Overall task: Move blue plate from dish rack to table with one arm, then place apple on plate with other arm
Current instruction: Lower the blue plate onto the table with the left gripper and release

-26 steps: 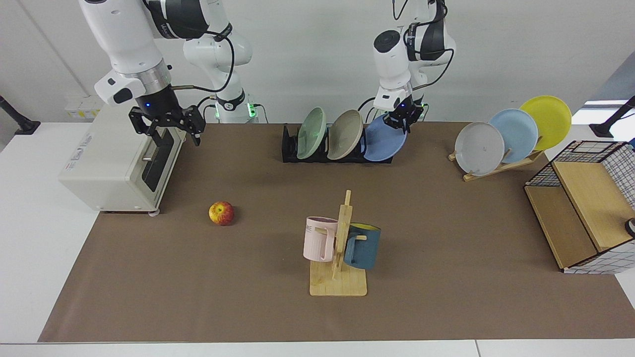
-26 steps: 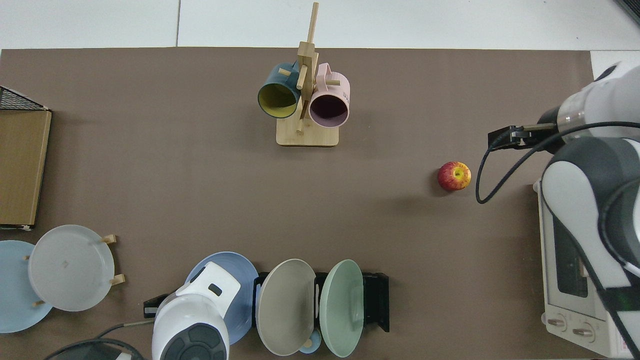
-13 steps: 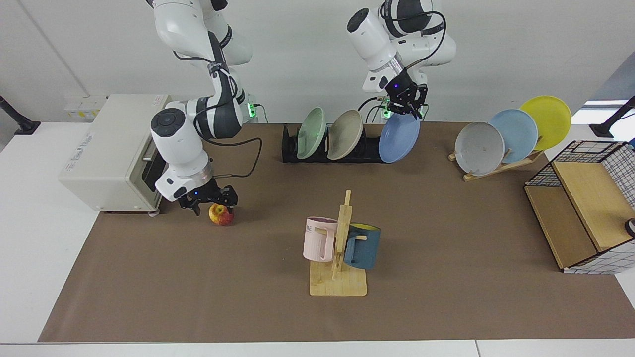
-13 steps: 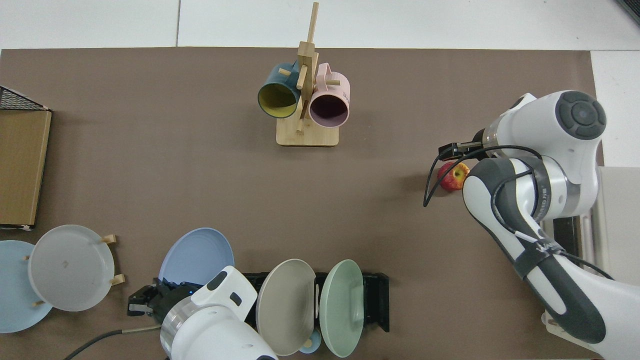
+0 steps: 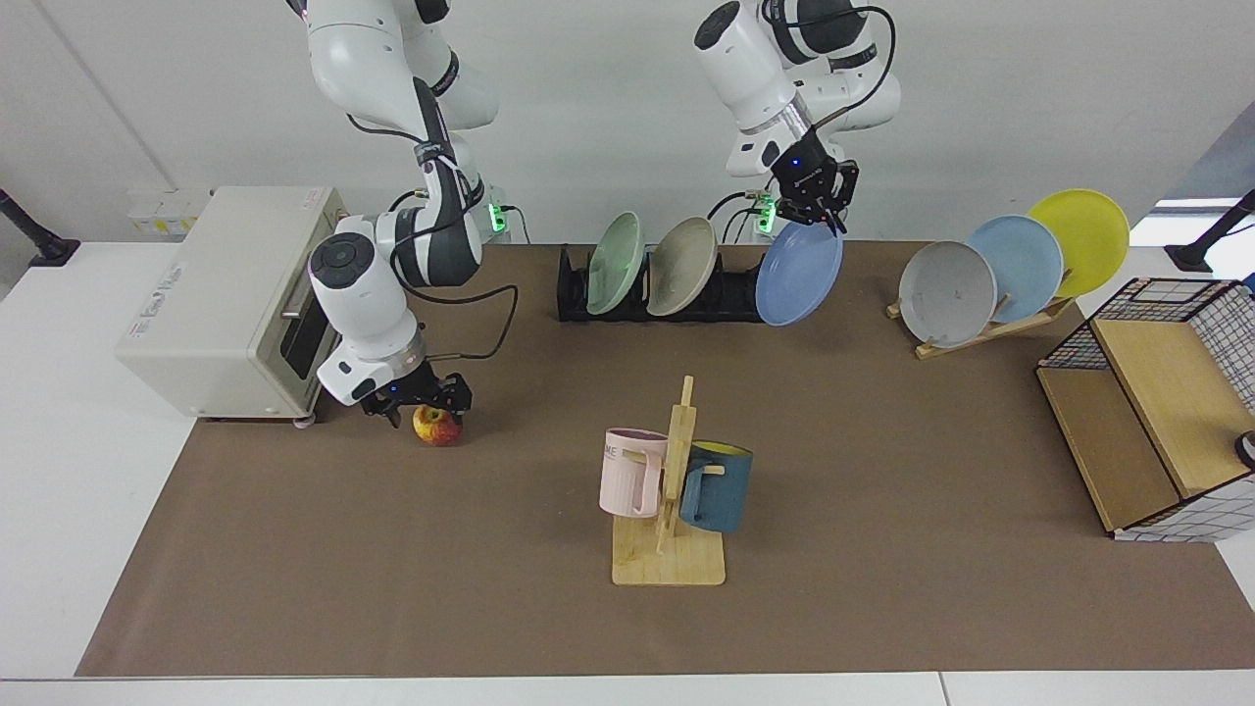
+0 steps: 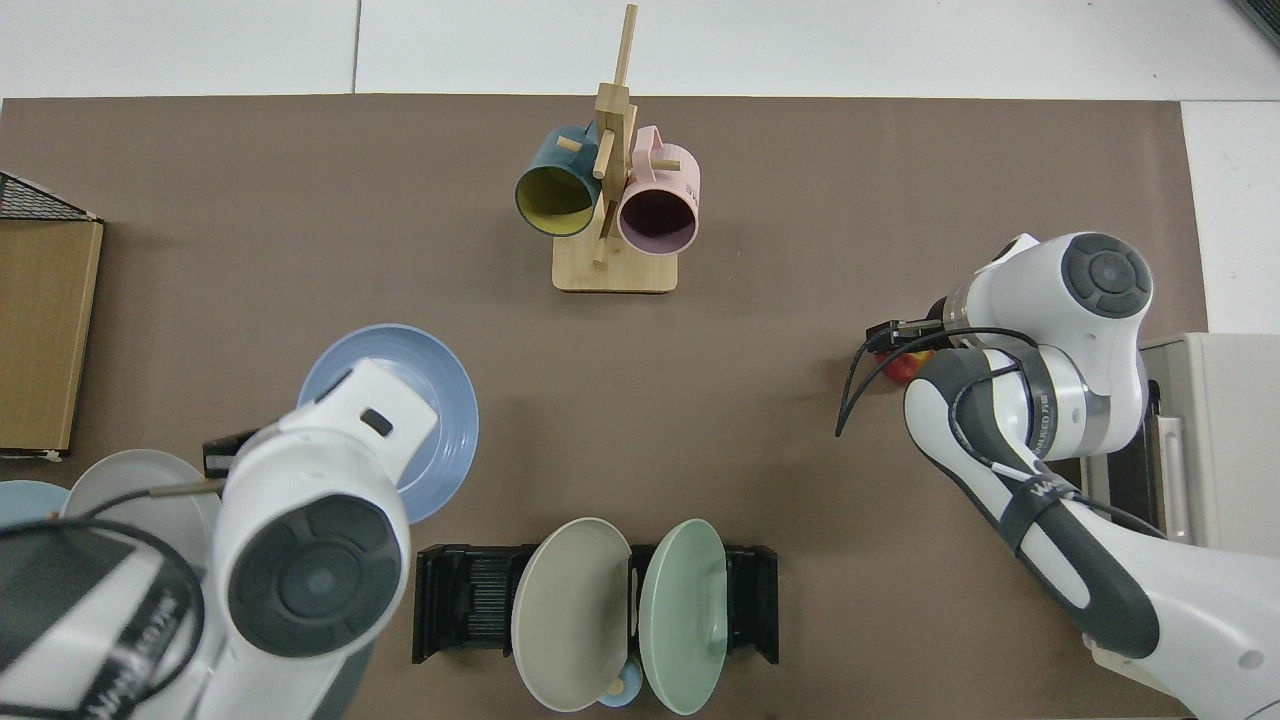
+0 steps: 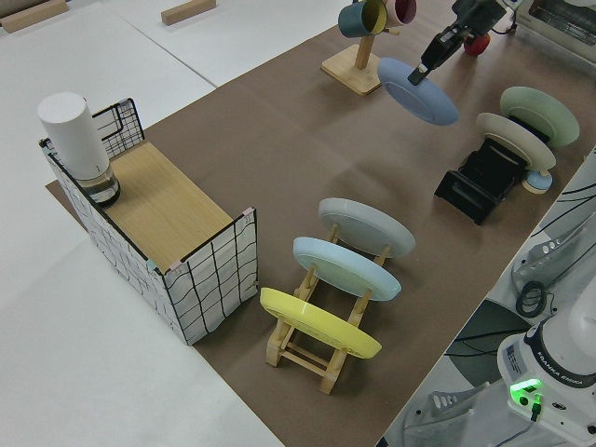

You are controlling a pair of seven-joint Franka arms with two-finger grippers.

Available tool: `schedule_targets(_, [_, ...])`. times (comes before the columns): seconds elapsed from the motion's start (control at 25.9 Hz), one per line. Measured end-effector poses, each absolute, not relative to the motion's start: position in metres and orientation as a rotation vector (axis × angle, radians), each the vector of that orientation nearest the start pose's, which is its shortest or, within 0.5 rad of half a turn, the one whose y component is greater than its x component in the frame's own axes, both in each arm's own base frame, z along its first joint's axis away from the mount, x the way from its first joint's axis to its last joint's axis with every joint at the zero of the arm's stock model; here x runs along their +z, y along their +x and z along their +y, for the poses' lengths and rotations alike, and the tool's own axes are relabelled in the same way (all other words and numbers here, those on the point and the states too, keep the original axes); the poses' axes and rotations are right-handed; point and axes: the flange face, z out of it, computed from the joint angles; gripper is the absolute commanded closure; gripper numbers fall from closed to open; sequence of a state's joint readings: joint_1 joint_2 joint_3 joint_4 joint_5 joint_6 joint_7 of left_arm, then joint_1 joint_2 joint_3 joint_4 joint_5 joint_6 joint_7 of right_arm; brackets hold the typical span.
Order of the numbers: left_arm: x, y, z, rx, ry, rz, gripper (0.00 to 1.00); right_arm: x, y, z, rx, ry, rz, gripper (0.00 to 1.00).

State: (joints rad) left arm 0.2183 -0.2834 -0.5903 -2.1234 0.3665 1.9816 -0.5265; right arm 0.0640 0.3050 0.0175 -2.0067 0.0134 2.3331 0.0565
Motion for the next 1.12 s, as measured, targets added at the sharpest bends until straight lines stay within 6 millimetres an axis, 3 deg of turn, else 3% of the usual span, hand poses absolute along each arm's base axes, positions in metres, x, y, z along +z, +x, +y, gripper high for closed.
schedule_targets(0.15, [0.52, 0.514, -0.16, -0.436, -2.894, -0.153, 1.0, 0.294, 0.599, 0.049, -0.004, -3.126, -0.024, 0.01])
schedule_targets(0.19, [0.515, 0.522, -0.158, -0.435, -2.941, -0.182, 1.0, 0.292, 0.599, 0.049, 0.002, -3.126, -0.024, 0.08])
schedule_targets(0.27, [0.504, 0.531, -0.159, -0.429, -3.009, -0.219, 1.0, 0.289, 0.599, 0.049, 0.011, -3.126, -0.023, 0.54])
schedule_targets(0.31, [0.498, 0.534, -0.161, -0.428, -3.033, -0.228, 1.0, 0.287, 0.598, 0.049, 0.014, -3.127, -0.023, 0.86])
schedule_targets(0.35, [0.492, 0.536, -0.164, -0.425, -3.056, -0.231, 1.0, 0.286, 0.598, 0.049, 0.017, -3.127, -0.023, 1.0])
schedule_targets(0.58, [0.436, 0.539, -0.208, -0.378, -3.167, -0.185, 1.0, 0.285, 0.598, 0.052, 0.02, -3.127, -0.03, 1.0])
schedule_targets(0.69, [0.398, 0.533, -0.232, -0.314, -3.204, -0.15, 1.0, 0.287, 0.6, 0.052, 0.012, -3.126, -0.03, 1.0])
schedule_targets(0.81, [0.377, 0.524, -0.246, -0.272, -3.219, -0.11, 1.0, 0.296, 0.604, 0.051, -0.011, -3.126, -0.027, 1.0])
schedule_targets(0.96, [0.361, 0.509, -0.258, -0.247, -3.222, -0.062, 1.0, 0.322, 0.611, 0.049, -0.007, -3.128, -0.024, 1.0])
schedule_targets(1.12, [0.348, 0.489, -0.274, -0.216, -3.224, -0.002, 1.0, 0.371, 0.617, 0.046, -0.006, -3.138, -0.029, 1.0])
